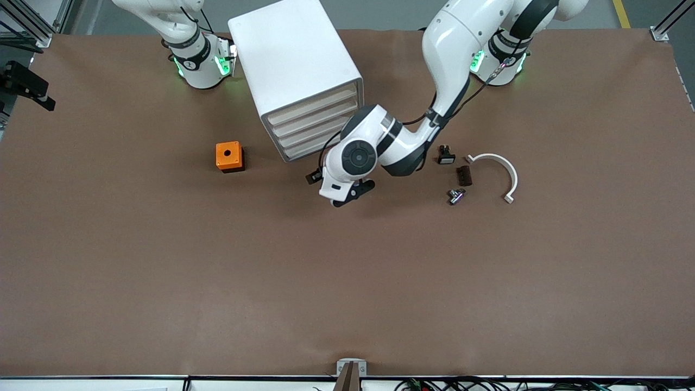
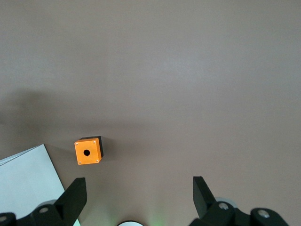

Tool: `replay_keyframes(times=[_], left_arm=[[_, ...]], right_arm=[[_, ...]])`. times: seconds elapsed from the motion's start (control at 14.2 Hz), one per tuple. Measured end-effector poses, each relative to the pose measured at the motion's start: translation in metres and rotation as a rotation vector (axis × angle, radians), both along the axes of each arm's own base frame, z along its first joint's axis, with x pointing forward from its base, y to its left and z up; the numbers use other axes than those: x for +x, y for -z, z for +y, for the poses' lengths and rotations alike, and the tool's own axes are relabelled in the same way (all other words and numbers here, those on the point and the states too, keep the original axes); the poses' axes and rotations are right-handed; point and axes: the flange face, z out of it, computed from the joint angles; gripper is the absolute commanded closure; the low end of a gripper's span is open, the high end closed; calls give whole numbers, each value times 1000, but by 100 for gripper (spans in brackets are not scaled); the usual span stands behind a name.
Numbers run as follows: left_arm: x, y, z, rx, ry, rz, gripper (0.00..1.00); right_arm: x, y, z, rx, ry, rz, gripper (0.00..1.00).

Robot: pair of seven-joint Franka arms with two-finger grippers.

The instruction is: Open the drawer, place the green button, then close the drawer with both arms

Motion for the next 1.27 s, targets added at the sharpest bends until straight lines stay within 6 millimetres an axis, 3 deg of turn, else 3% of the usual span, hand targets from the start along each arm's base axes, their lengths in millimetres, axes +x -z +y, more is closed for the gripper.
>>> replay_keyframes(times=[0.21, 0.35, 0.56, 0.85, 1.06, 1.27], left_arm=[[16, -31, 22, -16, 78, -23, 0], [28, -57, 48, 6, 173, -54, 0], [51, -106, 113, 29, 371, -102, 0], [91, -170, 219, 105, 377, -198, 0], [112, -200, 284, 137, 347, -246, 0], [123, -214, 336, 170, 340, -262, 0]], right_arm=[[2, 2, 4, 12, -4, 2, 0], [2, 1, 6, 18, -7, 1, 0], [1, 1, 6, 19, -7, 8, 0], [0, 0, 7, 20, -8, 16, 0], [-2, -2, 9, 21, -11, 22, 0], [-3, -3, 12, 22, -16, 36, 0]])
